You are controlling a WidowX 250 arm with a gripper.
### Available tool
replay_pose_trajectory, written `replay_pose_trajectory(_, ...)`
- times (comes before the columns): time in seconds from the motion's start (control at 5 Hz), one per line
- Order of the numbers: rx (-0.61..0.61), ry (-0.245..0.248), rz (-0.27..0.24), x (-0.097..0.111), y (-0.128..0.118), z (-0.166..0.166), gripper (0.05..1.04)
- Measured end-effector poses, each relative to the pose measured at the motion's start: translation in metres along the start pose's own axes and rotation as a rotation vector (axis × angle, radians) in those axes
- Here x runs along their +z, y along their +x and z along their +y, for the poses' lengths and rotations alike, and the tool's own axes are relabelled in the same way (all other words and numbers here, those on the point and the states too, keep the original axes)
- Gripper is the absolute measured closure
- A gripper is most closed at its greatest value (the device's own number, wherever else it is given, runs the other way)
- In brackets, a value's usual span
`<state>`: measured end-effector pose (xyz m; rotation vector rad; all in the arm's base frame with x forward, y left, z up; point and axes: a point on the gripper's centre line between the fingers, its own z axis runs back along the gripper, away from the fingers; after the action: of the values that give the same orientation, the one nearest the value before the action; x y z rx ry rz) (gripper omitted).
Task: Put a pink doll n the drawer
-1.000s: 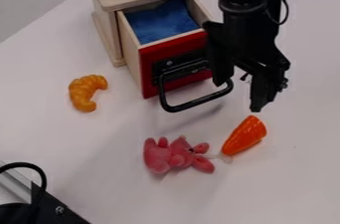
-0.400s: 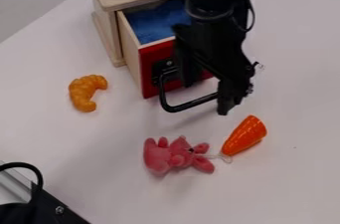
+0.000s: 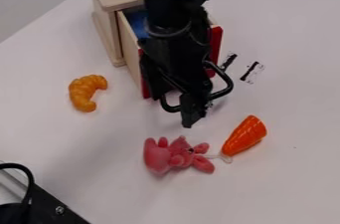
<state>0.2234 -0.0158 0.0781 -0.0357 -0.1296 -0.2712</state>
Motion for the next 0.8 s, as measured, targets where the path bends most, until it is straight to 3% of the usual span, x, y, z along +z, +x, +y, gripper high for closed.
replay_pose_trajectory(0.4, -0.008, -0.05, 0.056, -0.031, -0.023, 0.008, 0.085)
replay_pose_trajectory(0.8, -0.048, -0.053, 0.097, -0.052, -0.036, 0.004, 0.085)
